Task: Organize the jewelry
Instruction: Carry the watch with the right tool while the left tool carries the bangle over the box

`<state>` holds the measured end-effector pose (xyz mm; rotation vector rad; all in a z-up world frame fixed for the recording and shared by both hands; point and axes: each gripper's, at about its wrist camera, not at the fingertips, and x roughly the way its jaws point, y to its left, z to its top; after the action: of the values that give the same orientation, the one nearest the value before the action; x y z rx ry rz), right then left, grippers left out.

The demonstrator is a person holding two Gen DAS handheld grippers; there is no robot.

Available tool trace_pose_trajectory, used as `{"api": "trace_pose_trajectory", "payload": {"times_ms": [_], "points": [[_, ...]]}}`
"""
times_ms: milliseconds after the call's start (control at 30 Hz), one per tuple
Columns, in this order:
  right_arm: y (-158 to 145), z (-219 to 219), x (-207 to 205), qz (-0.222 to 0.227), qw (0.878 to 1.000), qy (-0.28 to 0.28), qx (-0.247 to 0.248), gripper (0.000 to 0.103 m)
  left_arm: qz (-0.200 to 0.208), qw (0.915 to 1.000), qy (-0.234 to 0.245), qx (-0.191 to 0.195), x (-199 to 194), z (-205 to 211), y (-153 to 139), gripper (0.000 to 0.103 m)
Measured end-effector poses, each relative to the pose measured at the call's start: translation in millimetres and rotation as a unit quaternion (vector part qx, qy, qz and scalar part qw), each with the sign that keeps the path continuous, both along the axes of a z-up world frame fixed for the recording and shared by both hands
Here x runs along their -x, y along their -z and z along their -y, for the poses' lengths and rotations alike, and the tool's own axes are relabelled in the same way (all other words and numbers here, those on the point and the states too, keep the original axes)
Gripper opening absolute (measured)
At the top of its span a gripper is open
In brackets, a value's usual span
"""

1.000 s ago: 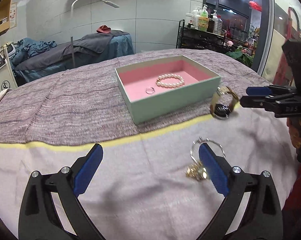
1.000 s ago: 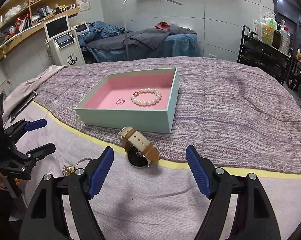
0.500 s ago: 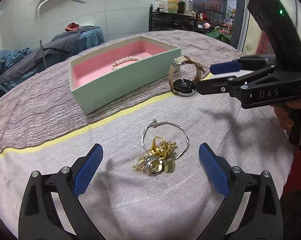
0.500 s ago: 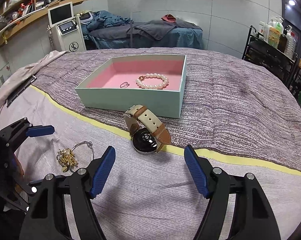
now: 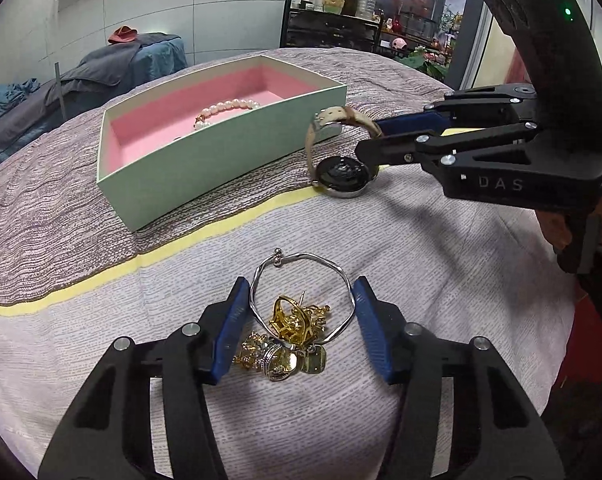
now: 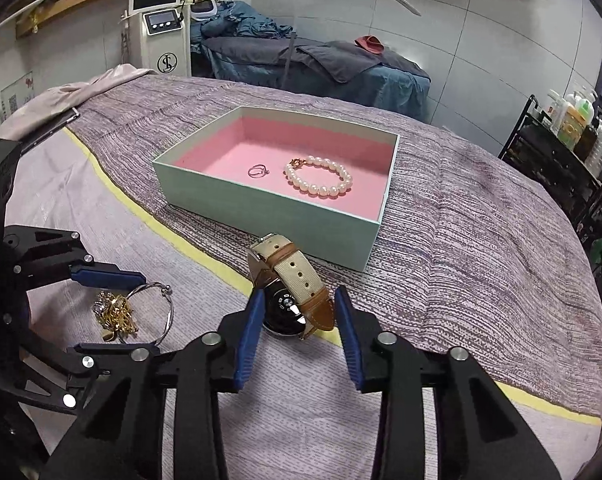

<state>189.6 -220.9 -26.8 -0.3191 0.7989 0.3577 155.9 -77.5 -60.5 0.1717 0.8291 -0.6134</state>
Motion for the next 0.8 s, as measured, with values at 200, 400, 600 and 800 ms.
{"api": "trace_pose_trajectory", "payload": {"times_ms": [200,400,600,800], "points": [[1,1,2,-0.009,1.000,-0.004,-0.010,0.017,-0.002,0.9999,-0.006,0.009,0,-4,-2,0.053],[-6,5,10,-0.003,1.000,0.003,-0.031,0.016,0.009,0.9997,-0.005,0.022,7,-10,-12,0.053],[-14,4,19,0.006,0.999,0.000,-0.032,0.015,0.022,0.9993,-0.007,0.029,13,-14,-25,0.053],[-24,2,25,0.017,0.999,-0.002,-0.032,0.015,0.029,0.9988,-0.010,0.038,15,-20,-37,0.053]]}}
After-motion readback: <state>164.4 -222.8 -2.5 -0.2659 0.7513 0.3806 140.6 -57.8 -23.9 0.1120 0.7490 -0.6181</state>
